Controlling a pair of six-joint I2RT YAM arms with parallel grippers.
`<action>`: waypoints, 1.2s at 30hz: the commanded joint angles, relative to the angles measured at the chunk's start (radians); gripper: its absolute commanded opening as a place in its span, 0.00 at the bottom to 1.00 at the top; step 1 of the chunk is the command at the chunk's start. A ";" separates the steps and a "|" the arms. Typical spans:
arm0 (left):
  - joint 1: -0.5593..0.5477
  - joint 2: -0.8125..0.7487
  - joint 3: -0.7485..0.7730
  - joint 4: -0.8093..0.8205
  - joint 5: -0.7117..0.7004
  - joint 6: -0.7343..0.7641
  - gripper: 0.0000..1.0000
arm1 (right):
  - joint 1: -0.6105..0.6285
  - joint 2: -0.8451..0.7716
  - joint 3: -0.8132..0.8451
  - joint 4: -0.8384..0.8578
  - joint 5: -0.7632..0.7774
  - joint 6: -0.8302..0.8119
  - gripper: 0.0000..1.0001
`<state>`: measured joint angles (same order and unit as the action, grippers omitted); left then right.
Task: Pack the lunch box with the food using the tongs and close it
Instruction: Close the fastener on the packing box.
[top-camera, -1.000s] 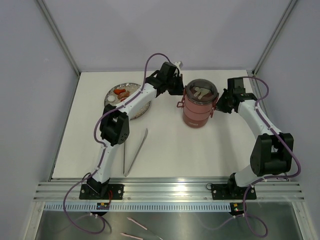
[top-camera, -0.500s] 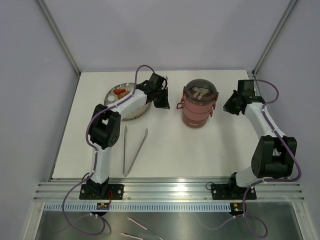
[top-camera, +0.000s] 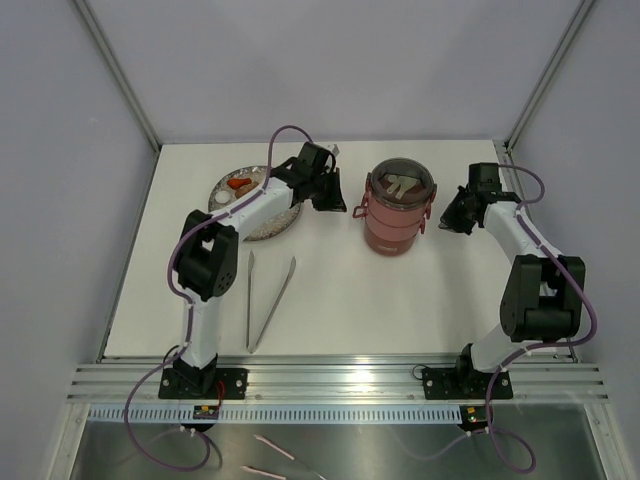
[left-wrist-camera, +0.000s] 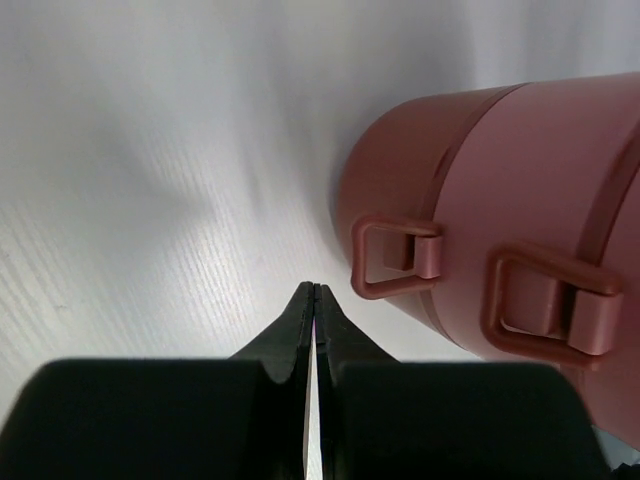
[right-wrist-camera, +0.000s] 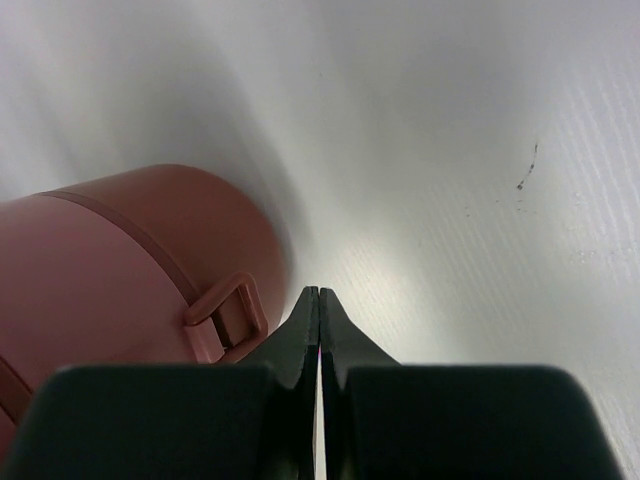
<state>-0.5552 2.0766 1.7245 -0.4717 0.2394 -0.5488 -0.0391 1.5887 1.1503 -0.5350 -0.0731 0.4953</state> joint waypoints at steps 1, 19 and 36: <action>-0.006 -0.013 0.064 0.062 0.064 -0.030 0.00 | 0.005 0.024 0.012 0.046 -0.053 -0.006 0.00; -0.098 0.169 0.207 0.001 0.112 -0.043 0.00 | 0.081 0.091 0.072 0.118 -0.185 0.081 0.00; 0.000 -0.047 -0.032 0.136 0.080 -0.056 0.00 | 0.015 -0.009 0.008 0.070 -0.087 0.032 0.00</action>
<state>-0.5766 2.0968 1.6985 -0.4007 0.2962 -0.6003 0.0040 1.6169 1.1610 -0.4686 -0.1749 0.5457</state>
